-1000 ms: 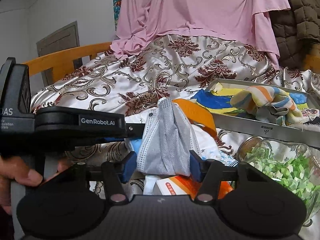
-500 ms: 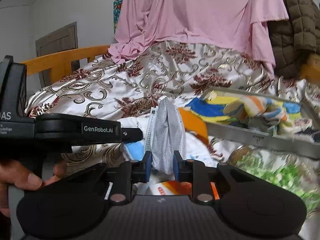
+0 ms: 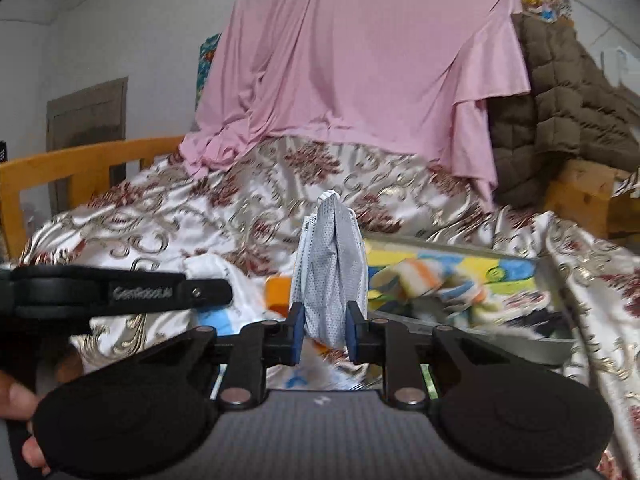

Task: Organize soft objects
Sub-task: 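Lift the white cloth and grey mask and carry both over the painted tray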

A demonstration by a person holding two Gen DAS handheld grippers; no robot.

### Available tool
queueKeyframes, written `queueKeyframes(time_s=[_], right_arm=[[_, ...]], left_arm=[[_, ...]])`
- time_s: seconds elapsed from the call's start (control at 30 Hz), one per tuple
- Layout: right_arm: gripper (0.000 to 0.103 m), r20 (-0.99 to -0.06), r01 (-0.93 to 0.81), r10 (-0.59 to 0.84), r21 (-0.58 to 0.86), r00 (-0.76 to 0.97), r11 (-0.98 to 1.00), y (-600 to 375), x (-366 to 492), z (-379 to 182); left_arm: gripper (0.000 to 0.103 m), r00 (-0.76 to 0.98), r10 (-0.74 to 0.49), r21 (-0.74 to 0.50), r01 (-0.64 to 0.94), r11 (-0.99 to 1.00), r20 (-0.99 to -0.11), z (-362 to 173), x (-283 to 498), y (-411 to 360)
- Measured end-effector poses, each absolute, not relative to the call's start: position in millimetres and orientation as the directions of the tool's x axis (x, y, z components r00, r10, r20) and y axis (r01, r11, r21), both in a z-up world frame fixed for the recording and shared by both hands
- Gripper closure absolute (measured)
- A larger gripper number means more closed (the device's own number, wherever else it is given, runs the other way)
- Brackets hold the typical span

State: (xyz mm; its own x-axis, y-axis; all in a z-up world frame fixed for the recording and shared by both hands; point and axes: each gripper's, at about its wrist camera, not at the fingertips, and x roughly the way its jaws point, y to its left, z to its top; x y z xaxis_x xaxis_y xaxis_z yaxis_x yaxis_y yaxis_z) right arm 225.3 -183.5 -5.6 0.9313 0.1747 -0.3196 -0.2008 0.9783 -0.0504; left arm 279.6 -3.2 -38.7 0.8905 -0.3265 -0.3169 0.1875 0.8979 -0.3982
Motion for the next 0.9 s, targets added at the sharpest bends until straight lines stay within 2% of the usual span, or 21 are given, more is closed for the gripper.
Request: queueKeyframes(time_s=[0.17,0.53,0.73,0.9], right_arm=[[0.080,-0.271,-0.193,0.176,-0.036,0.946,0.981,-202.3,214.7,10.7],[0.080,-0.193,-0.130,0.133,0.025,0.972,0.991,-252.7,194.0,50.8],[0.080,-0.189,-0.103,0.119,0.093,0.975,0.990,-288.1,217.1,69.5],[0.080,-0.183,-0.062,0.076,0.082,0.980,0.995,-322.6,252.7,67.5]], left_arm=[[0.094,0.884,-0.357,-0.375,0.234,0.897,-0.302,-14.3,262.3,-17.2],[0.094,0.879,-0.415,-0.439,0.285,0.852,-0.235,57.2,266.5,-45.4],[0.093,0.875,-0.438,-0.384,0.339,0.859,-0.206,92.6,281.5,-78.1],[0.093,0.871,-0.454,-0.342,0.376,0.861,-0.185,109.5,310.6,-105.8]])
